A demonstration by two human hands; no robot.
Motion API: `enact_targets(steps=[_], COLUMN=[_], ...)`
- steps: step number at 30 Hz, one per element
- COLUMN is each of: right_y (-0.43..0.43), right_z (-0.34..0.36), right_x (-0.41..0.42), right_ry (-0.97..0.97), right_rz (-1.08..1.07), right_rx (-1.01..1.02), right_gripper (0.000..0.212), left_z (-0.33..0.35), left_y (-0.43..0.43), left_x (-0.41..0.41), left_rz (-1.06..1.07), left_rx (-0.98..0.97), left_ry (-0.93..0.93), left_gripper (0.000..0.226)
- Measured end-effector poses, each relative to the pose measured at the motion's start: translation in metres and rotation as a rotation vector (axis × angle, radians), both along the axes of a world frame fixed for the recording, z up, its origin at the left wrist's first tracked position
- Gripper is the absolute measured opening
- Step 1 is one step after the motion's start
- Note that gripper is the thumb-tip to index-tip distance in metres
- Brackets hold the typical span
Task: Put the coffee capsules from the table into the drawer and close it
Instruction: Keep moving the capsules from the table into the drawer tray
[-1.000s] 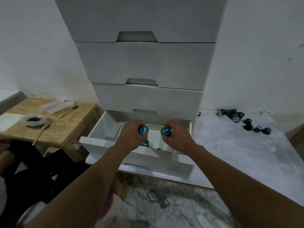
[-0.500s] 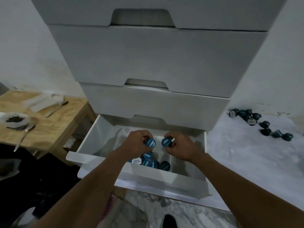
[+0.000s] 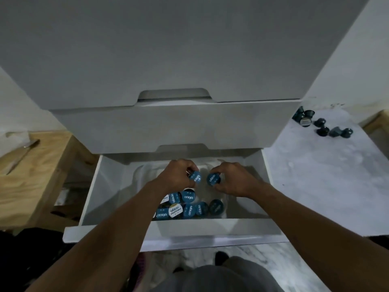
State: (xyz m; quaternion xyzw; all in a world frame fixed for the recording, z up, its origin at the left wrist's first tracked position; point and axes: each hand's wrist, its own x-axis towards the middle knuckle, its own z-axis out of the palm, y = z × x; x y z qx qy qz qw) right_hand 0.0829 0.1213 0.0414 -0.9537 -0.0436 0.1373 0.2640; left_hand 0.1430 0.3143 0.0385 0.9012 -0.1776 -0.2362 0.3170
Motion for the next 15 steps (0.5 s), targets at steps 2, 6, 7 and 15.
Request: enact_targets(steps=[2, 6, 7, 15], right_y=[0.003, 0.010, 0.011, 0.009], right_z=[-0.001, -0.005, -0.006, -0.005], right_x=[0.001, 0.001, 0.002, 0.014], right_ry=[0.013, 0.052, 0.054, 0.059], right_rz=[-0.006, 0.034, 0.035, 0.075], right_rx=[-0.004, -0.047, -0.056, -0.087], right_gripper=[0.034, 0.036, 0.038, 0.039], left_z=[-0.007, -0.017, -0.019, -0.023], left_y=[-0.001, -0.002, -0.002, -0.003], left_x=[0.003, 0.007, 0.008, 0.022], left_rz=[-0.030, -0.053, -0.051, -0.078], left_rx=[0.024, 0.055, 0.054, 0.053], left_ry=[0.014, 0.059, 0.071, 0.150], left_gripper=[0.042, 0.043, 0.043, 0.040])
